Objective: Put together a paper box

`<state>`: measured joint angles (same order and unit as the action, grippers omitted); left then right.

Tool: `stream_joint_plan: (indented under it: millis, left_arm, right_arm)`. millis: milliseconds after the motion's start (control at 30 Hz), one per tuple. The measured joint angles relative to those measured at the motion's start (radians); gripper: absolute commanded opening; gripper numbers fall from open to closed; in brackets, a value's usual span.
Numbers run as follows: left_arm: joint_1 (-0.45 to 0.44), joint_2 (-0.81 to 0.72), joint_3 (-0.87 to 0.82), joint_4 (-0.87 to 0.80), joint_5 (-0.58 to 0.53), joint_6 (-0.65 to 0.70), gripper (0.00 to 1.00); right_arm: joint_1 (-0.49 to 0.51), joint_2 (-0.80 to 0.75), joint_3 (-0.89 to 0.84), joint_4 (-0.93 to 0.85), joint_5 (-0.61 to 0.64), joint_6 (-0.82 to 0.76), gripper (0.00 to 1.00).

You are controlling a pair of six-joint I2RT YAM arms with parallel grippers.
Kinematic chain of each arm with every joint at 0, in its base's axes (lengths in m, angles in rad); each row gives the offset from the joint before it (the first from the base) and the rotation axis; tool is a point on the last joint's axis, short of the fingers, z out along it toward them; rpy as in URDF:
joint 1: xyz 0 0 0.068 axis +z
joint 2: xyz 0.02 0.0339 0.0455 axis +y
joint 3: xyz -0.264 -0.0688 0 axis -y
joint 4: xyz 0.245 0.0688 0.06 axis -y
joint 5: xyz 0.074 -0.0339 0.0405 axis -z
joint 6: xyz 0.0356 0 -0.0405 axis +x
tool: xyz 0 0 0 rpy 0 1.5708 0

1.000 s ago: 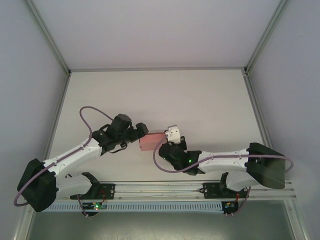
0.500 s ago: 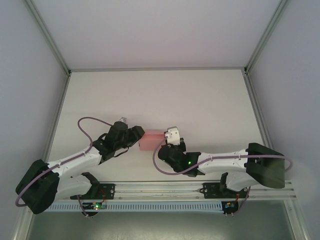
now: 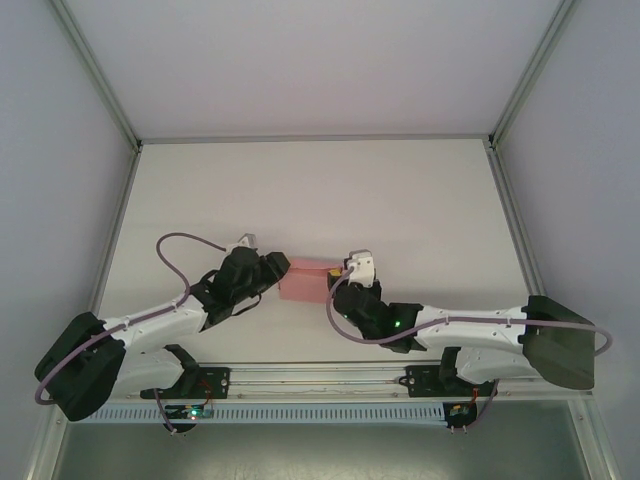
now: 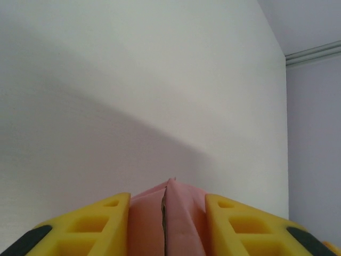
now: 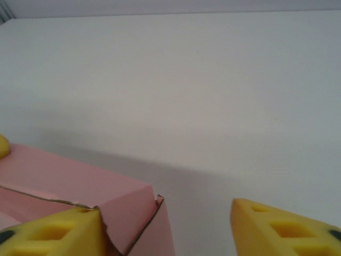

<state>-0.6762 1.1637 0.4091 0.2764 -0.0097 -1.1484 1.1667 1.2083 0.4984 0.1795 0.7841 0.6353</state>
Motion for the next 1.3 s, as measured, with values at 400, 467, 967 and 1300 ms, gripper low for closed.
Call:
stream_joint_plan:
  millis: [400, 467, 967, 1300]
  left_arm:
    - [-0.091, 0.000, -0.024, 0.048, -0.167, 0.051, 0.30]
    - [-0.101, 0.001, -0.024, 0.050, -0.172, 0.056, 0.30]
    - [-0.150, -0.002, -0.033, 0.068, -0.195, 0.068, 0.28]
    - [-0.178, -0.004, -0.031, 0.068, -0.202, 0.087, 0.28]
  right_arm:
    - [-0.043, -0.115, -0.062, -0.010, -0.187, 0.013, 0.75]
    - [-0.052, -0.150, -0.079, -0.022, -0.233, 0.013, 0.75]
    - [-0.090, -0.293, -0.146, -0.019, -0.372, -0.018, 0.86]
    - [-0.114, -0.341, -0.169, -0.032, -0.674, -0.225, 0.86]
